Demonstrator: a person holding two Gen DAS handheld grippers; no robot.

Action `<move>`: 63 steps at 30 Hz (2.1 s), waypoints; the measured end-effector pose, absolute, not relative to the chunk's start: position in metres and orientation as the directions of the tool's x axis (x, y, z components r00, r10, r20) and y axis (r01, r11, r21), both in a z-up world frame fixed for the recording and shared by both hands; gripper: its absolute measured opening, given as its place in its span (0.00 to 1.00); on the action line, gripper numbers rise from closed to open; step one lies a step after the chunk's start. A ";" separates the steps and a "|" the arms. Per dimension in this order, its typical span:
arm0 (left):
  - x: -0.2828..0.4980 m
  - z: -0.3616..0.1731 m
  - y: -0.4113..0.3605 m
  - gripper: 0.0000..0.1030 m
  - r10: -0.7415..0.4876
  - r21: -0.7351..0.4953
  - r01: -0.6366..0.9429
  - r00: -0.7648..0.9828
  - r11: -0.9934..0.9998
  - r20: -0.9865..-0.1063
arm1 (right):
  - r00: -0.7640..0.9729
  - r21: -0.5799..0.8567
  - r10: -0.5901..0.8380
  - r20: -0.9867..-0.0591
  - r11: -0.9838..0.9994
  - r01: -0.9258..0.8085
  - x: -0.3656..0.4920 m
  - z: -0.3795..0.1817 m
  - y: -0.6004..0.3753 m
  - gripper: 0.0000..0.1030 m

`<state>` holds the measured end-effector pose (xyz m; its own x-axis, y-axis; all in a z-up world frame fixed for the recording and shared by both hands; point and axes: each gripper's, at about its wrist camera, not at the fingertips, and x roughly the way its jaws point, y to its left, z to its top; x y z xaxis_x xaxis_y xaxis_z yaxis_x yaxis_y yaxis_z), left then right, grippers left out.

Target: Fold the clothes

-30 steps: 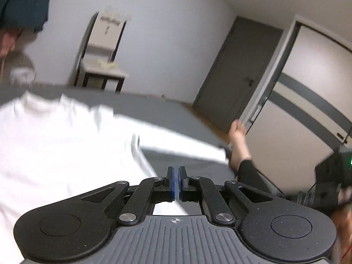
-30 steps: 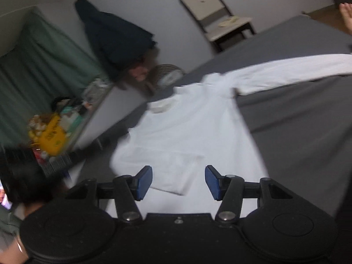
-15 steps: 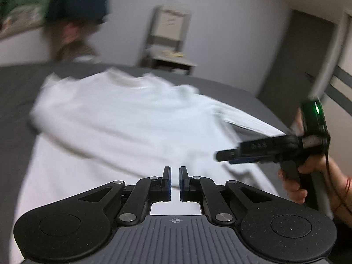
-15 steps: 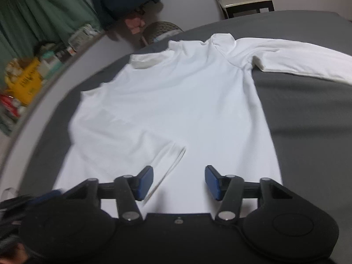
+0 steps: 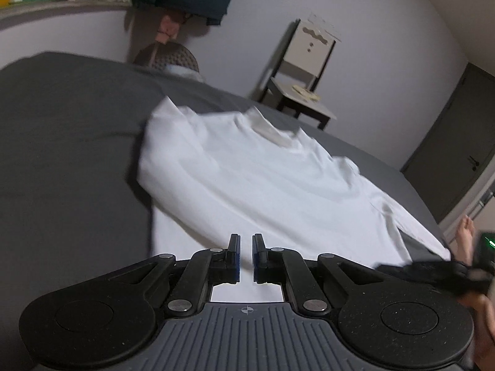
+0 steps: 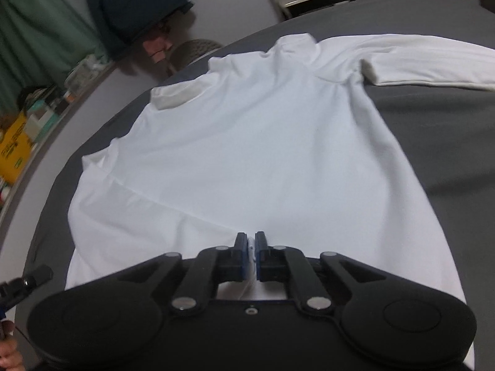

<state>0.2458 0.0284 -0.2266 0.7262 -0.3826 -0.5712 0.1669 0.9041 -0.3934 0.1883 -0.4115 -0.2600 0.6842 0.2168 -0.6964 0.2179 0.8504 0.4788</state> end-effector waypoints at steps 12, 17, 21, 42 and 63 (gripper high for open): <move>0.267 -0.250 0.044 0.05 -0.403 -0.488 0.120 0.745 0.865 -0.532 | 0.721 0.538 0.109 -0.684 0.742 0.399 0.100 -0.207 -0.455 0.04; 0.270 -0.255 0.041 0.05 -0.403 -0.480 0.122 0.737 0.869 -0.543 | 0.674 0.523 0.103 -0.731 0.719 0.457 0.103 -0.214 -0.462 0.04; 0.280 -0.258 0.029 0.05 -0.346 -0.342 0.172 0.755 0.924 -0.556 | 0.627 0.444 0.030 -0.778 0.733 0.515 0.101 -0.226 -0.469 0.04; 0.334 -0.281 -0.048 0.06 -0.112 0.429 0.346 0.869 0.835 -0.483 | 0.638 0.363 0.335 -0.693 0.927 -0.093 0.302 -0.176 -0.321 0.55; 0.354 -0.296 -0.043 1.00 0.031 0.568 0.176 0.942 0.804 -0.335 | 0.448 0.346 0.365 -0.816 0.930 -0.128 0.400 -0.190 -0.253 0.66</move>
